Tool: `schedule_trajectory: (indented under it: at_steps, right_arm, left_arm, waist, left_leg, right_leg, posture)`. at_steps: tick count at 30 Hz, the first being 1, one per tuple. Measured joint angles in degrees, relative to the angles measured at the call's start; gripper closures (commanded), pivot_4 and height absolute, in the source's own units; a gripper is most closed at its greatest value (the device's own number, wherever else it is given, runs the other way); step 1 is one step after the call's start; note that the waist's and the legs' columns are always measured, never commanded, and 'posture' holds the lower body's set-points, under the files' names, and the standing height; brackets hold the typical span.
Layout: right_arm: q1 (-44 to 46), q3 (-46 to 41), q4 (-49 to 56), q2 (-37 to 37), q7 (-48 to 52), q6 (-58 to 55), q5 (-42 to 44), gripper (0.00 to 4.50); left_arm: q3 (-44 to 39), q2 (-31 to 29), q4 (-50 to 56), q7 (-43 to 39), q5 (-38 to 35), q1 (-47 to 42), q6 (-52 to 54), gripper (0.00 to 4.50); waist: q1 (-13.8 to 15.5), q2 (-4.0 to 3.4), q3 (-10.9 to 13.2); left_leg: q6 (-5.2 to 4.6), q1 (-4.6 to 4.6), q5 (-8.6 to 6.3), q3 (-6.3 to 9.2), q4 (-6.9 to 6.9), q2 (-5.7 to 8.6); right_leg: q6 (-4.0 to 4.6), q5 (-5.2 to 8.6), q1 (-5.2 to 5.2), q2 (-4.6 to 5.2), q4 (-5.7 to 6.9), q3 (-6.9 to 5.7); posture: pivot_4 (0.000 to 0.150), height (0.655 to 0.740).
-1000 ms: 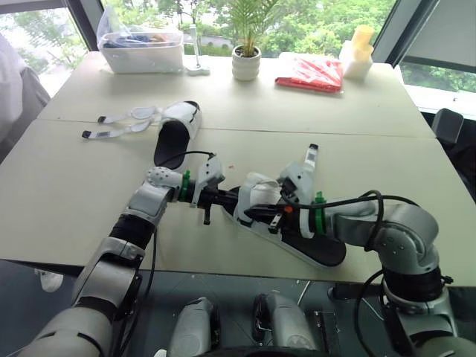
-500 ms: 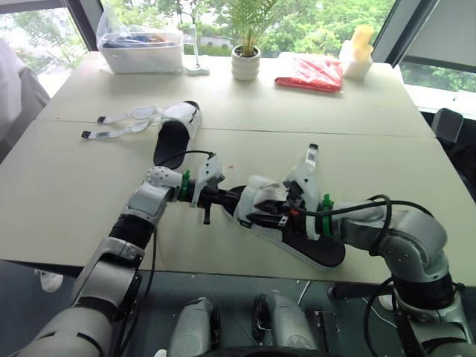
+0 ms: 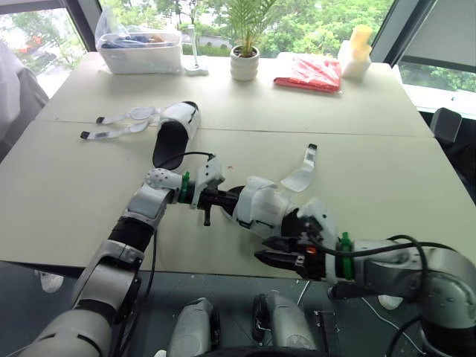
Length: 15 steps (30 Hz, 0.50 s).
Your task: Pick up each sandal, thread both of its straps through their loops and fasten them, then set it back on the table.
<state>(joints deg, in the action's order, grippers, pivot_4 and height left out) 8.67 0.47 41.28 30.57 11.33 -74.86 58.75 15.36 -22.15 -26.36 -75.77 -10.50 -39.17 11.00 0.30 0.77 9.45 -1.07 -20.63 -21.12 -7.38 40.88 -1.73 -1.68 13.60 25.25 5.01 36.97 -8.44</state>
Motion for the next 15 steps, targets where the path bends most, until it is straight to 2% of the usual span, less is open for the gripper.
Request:
schedule_trajectory:
  at_steps: [6, 15]
  right_arm:
    - [1.17, 3.81, -2.26, -6.01, -4.45, 3.02, -6.16, 2.64]
    - [1.24, 4.92, -2.69, -7.52, -5.12, 4.35, -9.10, 2.64]
  left_arm:
    - [0.23, 0.03, 0.32, 0.01, 0.16, 0.07, 0.42, 4.50]
    - [0.01, 0.18, 0.31, 0.62, 0.77, 0.06, 0.37, 4.50]
  waist:
    - [0.06, 0.00, 0.00]
    - [-0.15, 0.00, 0.00]
  left_leg:
    - [0.01, -0.02, 0.01, -0.02, 0.05, 0.01]
    - [0.01, 0.02, 0.01, -0.02, 0.05, 0.01]
  right_leg:
    - [0.00, 0.00, -0.01, -0.01, 0.00, 0.00]
    - [-0.01, 0.00, -0.02, -0.02, 0.06, 0.02]
  posture:
    - [0.150, 0.7288]
    - [0.150, 0.7288]
